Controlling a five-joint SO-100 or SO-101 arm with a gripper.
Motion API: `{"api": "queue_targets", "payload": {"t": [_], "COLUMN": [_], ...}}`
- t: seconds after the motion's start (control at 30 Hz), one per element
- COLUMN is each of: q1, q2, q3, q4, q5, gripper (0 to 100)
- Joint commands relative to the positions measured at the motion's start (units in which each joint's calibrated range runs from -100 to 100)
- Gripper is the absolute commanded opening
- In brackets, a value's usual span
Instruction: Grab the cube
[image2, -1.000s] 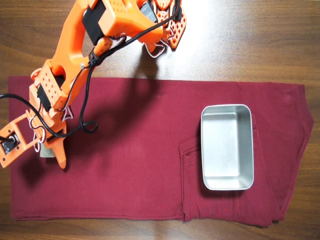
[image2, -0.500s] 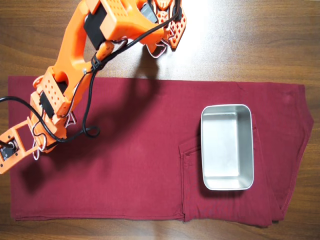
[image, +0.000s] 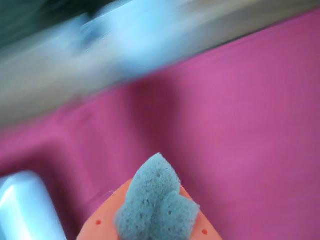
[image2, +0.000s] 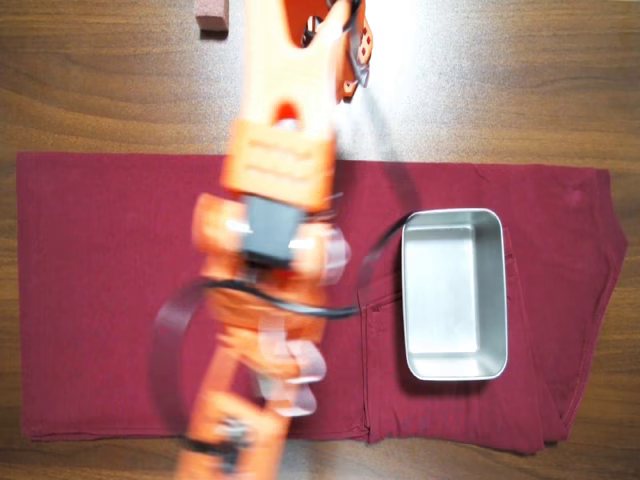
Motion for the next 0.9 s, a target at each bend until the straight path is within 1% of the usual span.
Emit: {"api": "queue_targets", "payload": {"t": [0.0,0.07,0.17,0.23,0.27,0.4,0.5,0.57,0.63,0.67,0.7,0.77,0.87], "q1": [-20.2,-31.3,-44.4,-50.5,-51.8,-50.4,-48.7,-47.2,-46.0,-45.5,-45.1,-44.7,-44.3], "q2": [-4.1,-3.3,0.0,3.3,5.1,9.9,11.5,13.1,13.5,13.5,13.5,14.9,14.7], "q3": [-0.4,-0.4,-0.5,-0.9,-0.9,-0.9,-0.9,-1.0,-1.2,-1.7,-2.4,-5.8,-6.5], "q4": [7.2,8.9,6.9,5.0,4.2,2.3,0.6,-1.3,-4.0,-4.3,-3.7,1.0,2.2], "q5": [-2.6,-3.9,-5.5,-6.2,-6.4,-6.3,-5.5,-4.2,-4.4,-4.7,-4.8,-4.4,-3.6], "gripper": [0,0,0,0,0,1,4,10,21,25,27,31,37]}}
